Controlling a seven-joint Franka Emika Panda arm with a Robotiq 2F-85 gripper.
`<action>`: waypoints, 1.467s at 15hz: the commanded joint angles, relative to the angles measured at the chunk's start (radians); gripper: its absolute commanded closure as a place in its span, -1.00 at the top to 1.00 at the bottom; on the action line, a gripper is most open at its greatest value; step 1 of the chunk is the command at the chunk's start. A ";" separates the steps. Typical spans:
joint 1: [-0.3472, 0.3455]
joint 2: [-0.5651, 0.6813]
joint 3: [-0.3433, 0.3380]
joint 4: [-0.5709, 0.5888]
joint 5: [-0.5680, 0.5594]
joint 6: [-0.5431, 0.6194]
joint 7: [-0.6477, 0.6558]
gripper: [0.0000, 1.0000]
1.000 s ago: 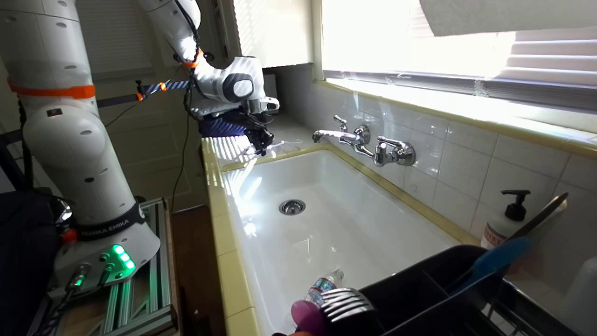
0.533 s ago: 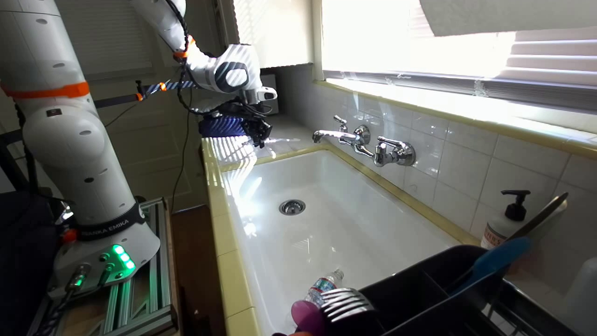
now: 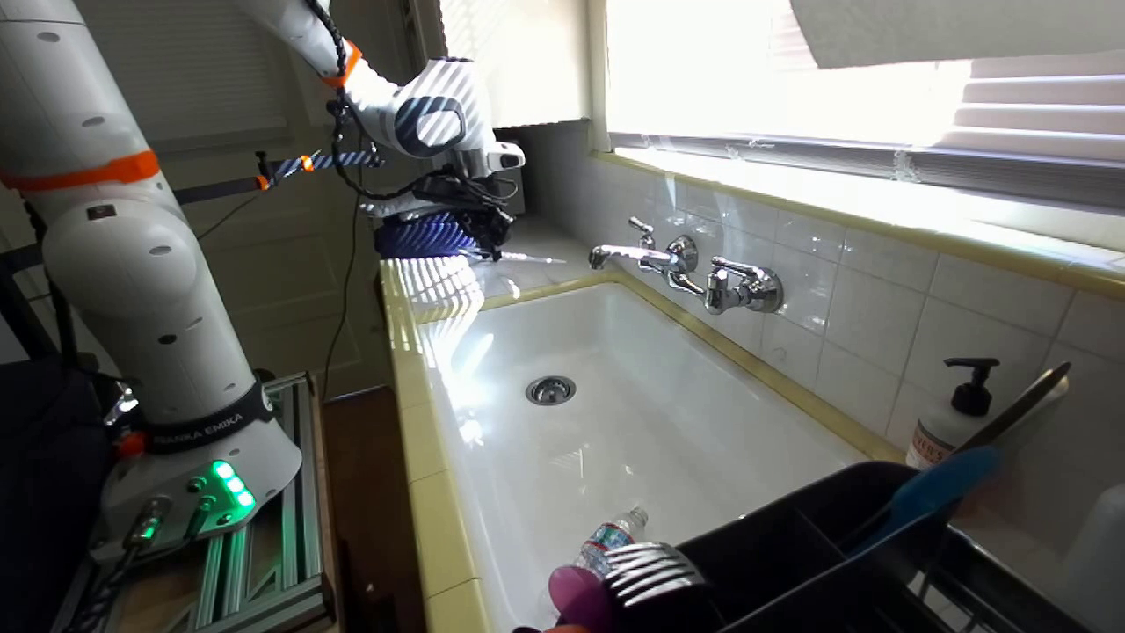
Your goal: Hang the hanger on the side of the cabinet
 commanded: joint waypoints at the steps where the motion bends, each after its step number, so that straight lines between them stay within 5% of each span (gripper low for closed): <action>1: 0.017 -0.062 -0.016 -0.026 0.045 -0.034 -0.054 -0.88; 20: 0.009 0.326 0.018 0.037 -0.047 -0.115 0.074 -0.88; 21: 0.011 0.336 0.020 0.043 -0.059 -0.116 0.088 -0.03; 22: 0.011 0.342 0.023 0.049 -0.062 -0.116 0.094 -0.01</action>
